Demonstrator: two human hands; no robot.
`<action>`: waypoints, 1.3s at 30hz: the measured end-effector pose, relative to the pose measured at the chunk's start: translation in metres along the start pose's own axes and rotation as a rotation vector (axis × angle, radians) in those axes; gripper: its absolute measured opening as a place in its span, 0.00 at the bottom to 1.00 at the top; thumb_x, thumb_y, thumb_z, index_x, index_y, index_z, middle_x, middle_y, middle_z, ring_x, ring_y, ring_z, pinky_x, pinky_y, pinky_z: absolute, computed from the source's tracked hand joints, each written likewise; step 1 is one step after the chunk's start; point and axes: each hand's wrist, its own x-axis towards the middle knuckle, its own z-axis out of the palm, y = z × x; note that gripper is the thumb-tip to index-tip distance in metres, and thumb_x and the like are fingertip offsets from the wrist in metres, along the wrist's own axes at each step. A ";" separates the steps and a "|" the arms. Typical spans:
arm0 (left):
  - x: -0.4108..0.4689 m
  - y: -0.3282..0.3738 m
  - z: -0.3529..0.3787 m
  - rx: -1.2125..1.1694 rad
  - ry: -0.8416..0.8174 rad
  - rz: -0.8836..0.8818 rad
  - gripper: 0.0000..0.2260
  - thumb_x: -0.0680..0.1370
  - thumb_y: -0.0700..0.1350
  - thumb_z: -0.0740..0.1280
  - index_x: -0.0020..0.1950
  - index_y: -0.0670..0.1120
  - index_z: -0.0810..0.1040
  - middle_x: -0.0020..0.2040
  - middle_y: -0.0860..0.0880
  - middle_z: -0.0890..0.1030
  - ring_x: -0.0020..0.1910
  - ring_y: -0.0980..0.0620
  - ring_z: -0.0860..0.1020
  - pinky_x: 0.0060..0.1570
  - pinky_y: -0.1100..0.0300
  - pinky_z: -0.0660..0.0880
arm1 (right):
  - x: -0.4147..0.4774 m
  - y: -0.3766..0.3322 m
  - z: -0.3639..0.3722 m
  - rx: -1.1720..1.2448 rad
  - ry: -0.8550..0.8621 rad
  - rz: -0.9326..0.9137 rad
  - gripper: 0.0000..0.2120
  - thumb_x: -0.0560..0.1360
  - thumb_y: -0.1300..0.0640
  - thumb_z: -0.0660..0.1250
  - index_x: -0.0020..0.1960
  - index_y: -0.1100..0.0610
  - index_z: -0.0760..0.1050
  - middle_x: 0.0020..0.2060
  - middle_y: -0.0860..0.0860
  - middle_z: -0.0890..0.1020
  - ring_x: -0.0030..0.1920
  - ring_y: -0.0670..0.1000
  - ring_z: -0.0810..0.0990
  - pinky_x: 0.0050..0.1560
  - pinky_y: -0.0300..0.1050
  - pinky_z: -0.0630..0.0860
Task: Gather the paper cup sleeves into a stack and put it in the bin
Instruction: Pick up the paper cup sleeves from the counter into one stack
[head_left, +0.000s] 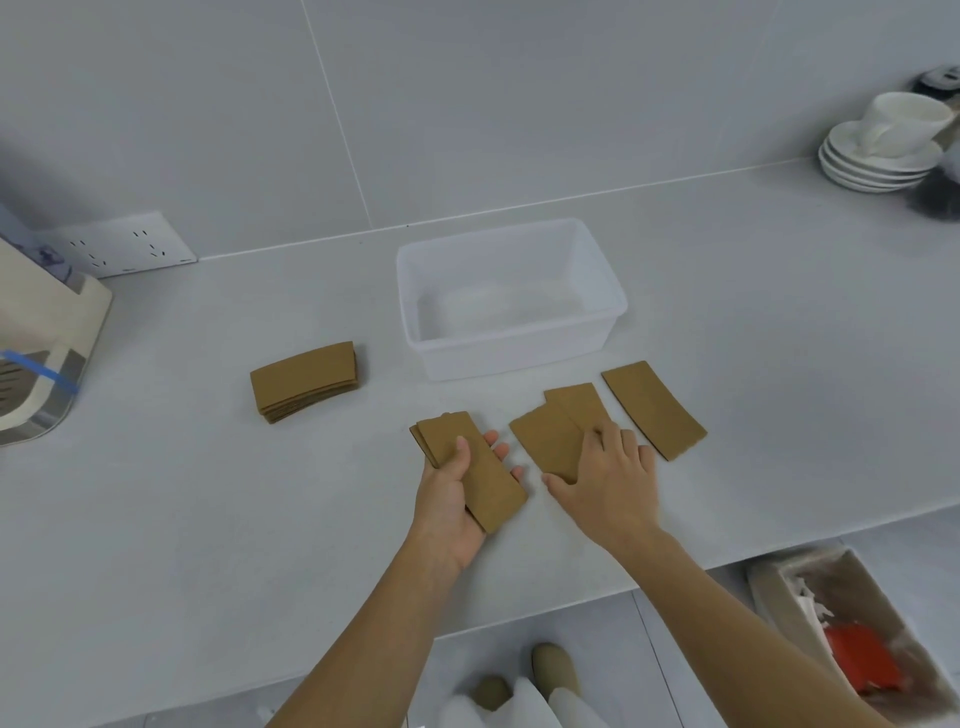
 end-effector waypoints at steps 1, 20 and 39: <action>-0.001 0.000 0.001 -0.001 -0.001 0.006 0.12 0.80 0.44 0.61 0.63 0.45 0.72 0.52 0.42 0.82 0.50 0.45 0.81 0.43 0.45 0.81 | 0.000 0.000 -0.001 0.019 0.000 0.009 0.26 0.72 0.40 0.61 0.59 0.60 0.68 0.60 0.54 0.72 0.59 0.55 0.69 0.59 0.47 0.64; -0.003 -0.002 0.006 0.111 -0.171 -0.028 0.40 0.62 0.70 0.60 0.66 0.46 0.75 0.61 0.43 0.80 0.59 0.45 0.79 0.56 0.51 0.77 | -0.022 -0.045 -0.038 0.507 -0.021 -0.113 0.29 0.71 0.41 0.65 0.63 0.60 0.67 0.56 0.53 0.74 0.58 0.51 0.71 0.60 0.44 0.68; -0.005 -0.006 -0.010 0.004 -0.260 -0.036 0.14 0.73 0.47 0.66 0.55 0.41 0.79 0.49 0.44 0.83 0.52 0.44 0.80 0.55 0.49 0.77 | -0.034 -0.053 -0.016 0.375 0.081 -0.216 0.37 0.64 0.33 0.51 0.59 0.59 0.73 0.49 0.53 0.79 0.51 0.53 0.76 0.55 0.46 0.72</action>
